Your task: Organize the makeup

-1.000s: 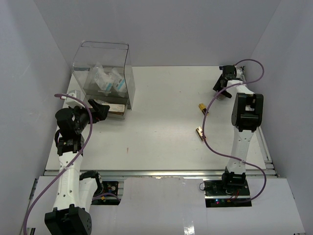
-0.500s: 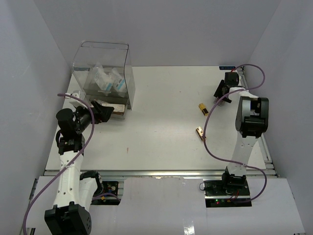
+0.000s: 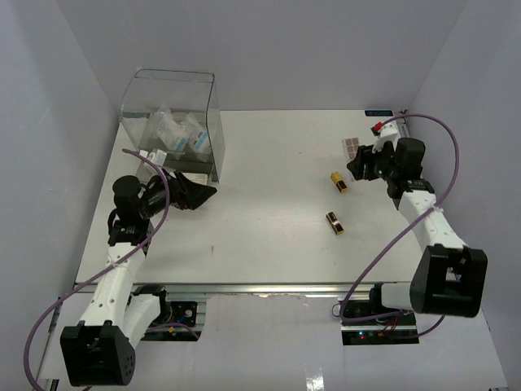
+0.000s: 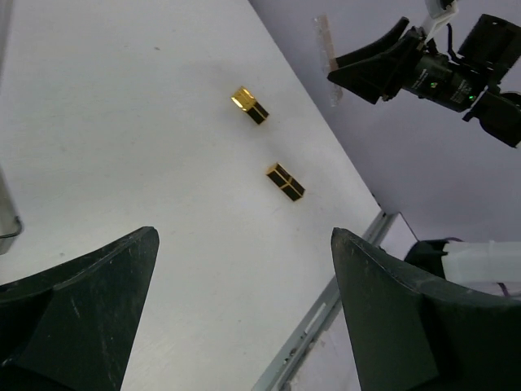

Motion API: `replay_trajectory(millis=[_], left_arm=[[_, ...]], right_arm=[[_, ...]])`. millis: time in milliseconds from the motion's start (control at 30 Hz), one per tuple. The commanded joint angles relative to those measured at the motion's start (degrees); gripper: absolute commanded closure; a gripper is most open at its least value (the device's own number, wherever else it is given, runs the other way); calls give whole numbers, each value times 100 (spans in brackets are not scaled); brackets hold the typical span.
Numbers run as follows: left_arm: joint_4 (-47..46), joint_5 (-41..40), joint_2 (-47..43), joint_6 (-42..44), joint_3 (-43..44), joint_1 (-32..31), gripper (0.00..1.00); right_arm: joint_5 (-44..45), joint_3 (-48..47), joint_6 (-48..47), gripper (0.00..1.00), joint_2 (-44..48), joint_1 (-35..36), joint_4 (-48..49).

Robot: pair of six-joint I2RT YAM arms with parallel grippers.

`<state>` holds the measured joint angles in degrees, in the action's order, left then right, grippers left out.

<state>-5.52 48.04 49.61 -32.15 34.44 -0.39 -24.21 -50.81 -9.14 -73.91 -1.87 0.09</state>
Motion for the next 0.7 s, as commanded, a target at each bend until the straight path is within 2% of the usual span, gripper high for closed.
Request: replay_trajectory(millis=[0,100,267,367,533,667], left_arm=[[-146,-43,-301,-458,102,-402,2],[330,-514,-491,-237,256,-505,2],[1955,-2084,-970,517,892,-506,2],[2369,-2686,-1373,703,1148,-506,2],[2927,-3832,-2127,832,1381,-506,2],[3250,-4386,-2820,694,1339,-505,2]], right_arm=[[-2474,345,-1779,91,718,439,-818],[-2388,227,-2598,91,885,1109,-1287],[-1613,-635,-3538,91,580,2595,-1968],[-1165,-1481,-3917,91,-192,3520,-2292],[-597,-3084,-4048,92,-1661,4549,-2362],[-337,-4475,-3751,92,-2850,5040,-2190]])
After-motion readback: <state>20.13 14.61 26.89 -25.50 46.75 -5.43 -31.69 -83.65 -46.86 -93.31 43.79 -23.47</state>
